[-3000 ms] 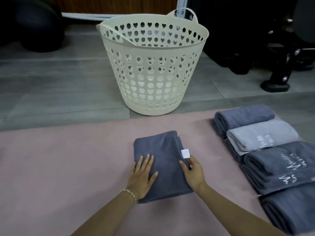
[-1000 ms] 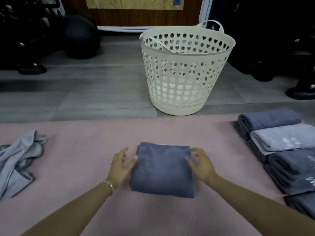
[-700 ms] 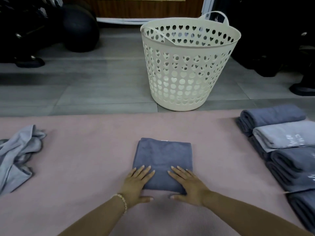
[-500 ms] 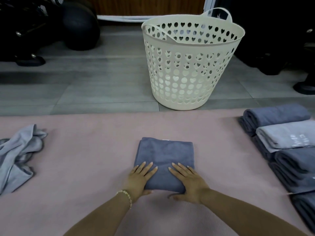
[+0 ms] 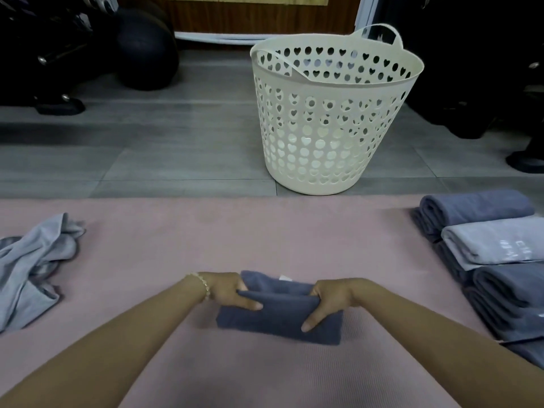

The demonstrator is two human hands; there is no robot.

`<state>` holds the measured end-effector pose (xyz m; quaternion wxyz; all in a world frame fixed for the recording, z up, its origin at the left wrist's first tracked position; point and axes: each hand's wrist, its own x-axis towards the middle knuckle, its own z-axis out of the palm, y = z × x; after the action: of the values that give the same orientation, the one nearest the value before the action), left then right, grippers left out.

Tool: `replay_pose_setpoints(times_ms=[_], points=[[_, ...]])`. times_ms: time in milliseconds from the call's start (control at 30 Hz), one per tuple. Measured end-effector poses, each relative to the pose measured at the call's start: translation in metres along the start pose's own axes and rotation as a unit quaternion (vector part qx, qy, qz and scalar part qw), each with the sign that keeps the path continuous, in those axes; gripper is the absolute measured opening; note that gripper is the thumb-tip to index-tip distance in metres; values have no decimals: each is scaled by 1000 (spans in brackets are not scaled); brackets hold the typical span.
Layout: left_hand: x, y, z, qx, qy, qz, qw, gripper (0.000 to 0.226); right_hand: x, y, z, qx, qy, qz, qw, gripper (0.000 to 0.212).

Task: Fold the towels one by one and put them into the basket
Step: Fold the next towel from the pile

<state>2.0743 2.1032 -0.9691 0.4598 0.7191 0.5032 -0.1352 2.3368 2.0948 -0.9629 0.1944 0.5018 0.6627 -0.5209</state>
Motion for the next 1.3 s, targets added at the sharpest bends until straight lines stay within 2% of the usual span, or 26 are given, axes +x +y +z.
replay_pose_setpoints(times_ms=[67, 133, 233, 367, 433, 467, 533, 600, 667, 733, 800, 867, 900, 933, 967, 1033, 1067, 1133, 1200, 1233, 1300], points=[[-10, -9, -2, -116, 9, -27, 993, 37, 0, 7, -1, 87, -29, 18, 996, 46], [-15, -19, 8, -244, 60, -30, 968, 34, 0, 17, 4, 182, 12, 5, 983, 50], [-11, -27, 33, -352, 145, -42, 924, 64, 0, 28, 7, 293, 119, -6, 948, 44], [4, -12, 46, -401, 256, -68, 877, 30, 14, 34, 10, 372, 253, -15, 893, 33], [17, -7, 46, -376, 320, -81, 866, 31, 25, 41, 15, 366, 307, -5, 879, 32], [24, -6, 46, -357, 343, -87, 864, 32, 32, 45, 18, 333, 330, 1, 883, 30], [34, -5, 49, -330, 370, -108, 862, 30, 43, 51, 21, 222, 377, 24, 899, 24], [40, -4, 54, -331, 390, -127, 850, 33, 44, 44, 18, 127, 421, 27, 898, 19], [44, -5, 59, -350, 417, -138, 828, 38, 42, 29, 13, 96, 389, -9, 916, 25], [50, -9, 62, -366, 431, -146, 812, 46, 45, 12, 14, 72, 297, -28, 952, 57], [55, -11, 60, -371, 411, -159, 817, 48, 51, 0, 20, 11, 241, -9, 970, 74], [55, -12, 58, -383, 407, -171, 811, 48, 59, -1, 26, -21, 245, 9, 969, 76], [54, -10, 60, -401, 420, -184, 793, 50, 61, -2, 27, -16, 252, 14, 967, 77], [51, -6, 62, -425, 444, -206, 762, 55, 61, -4, 25, -7, 253, 20, 967, 78], [49, -1, 68, -464, 466, -242, 714, 64, 63, -3, 24, -1, 245, 30, 969, 78], [45, 16, 78, -558, 484, -314, 596, 87, 66, -5, 22, -7, 204, 48, 978, 79], [42, 28, 83, -605, 469, -330, 553, 93, 66, -6, 23, -2, 184, 52, 982, 77], [37, 52, 87, -665, 441, -323, 509, 88, 64, -5, 26, 70, 167, 38, 983, 65], [36, 66, 89, -709, 414, -276, 499, 73, 55, -3, 30, 208, 182, 12, 961, 47], [37, 71, 90, -727, 381, -239, 519, 66, 51, -3, 31, 268, 201, -2, 942, 43], [35, 79, 84, -726, 322, -160, 586, 54, 41, -4, 30, 335, 253, -21, 907, 43]])
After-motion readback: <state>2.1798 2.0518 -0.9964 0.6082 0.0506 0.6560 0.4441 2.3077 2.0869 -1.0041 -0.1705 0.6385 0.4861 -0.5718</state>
